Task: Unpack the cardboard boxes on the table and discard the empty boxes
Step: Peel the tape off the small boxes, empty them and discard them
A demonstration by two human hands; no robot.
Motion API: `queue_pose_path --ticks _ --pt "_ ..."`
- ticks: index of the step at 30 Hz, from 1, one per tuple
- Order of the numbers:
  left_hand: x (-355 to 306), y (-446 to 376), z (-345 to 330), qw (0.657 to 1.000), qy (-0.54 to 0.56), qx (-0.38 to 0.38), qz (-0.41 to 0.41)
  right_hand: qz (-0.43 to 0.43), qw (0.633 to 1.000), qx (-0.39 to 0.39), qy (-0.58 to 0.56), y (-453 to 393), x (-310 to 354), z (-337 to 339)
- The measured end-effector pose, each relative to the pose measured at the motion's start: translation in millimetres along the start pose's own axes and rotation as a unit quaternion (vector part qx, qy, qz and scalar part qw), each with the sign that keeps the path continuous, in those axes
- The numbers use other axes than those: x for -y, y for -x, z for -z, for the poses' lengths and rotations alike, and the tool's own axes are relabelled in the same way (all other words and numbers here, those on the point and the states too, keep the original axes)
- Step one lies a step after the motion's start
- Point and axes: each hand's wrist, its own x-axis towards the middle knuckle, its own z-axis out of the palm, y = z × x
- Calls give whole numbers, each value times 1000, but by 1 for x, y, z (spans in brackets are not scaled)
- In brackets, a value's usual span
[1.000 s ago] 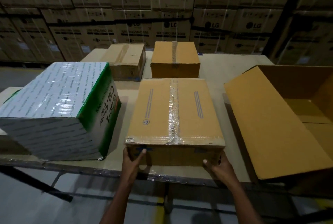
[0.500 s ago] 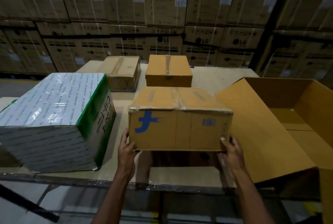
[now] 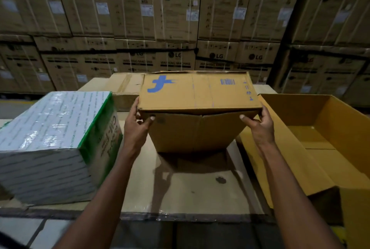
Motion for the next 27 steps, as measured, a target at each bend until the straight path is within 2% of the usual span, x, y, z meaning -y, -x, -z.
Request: queue_pose_path --ticks 5,10,15,18,21,27 --pt "-8 -13 -4 999 -3 -12 -34 24 998 -8 61 -6 17 3" --pt "-11 -30 -10 999 29 -4 -16 65 986 -37 148 -14 24 2" --pt "4 -27 -13 1000 24 7 -18 69 987 -22 140 -10 7 -6" --pt "14 -16 -14 1000 2 17 -22 42 993 -14 112 -4 -12 -9" --pt "43 1 -17 999 -16 27 11 -13 995 -12 97 11 -46 -8" --pt "118 49 -23 984 -43 89 146 -139 980 38 140 39 -123 -1"
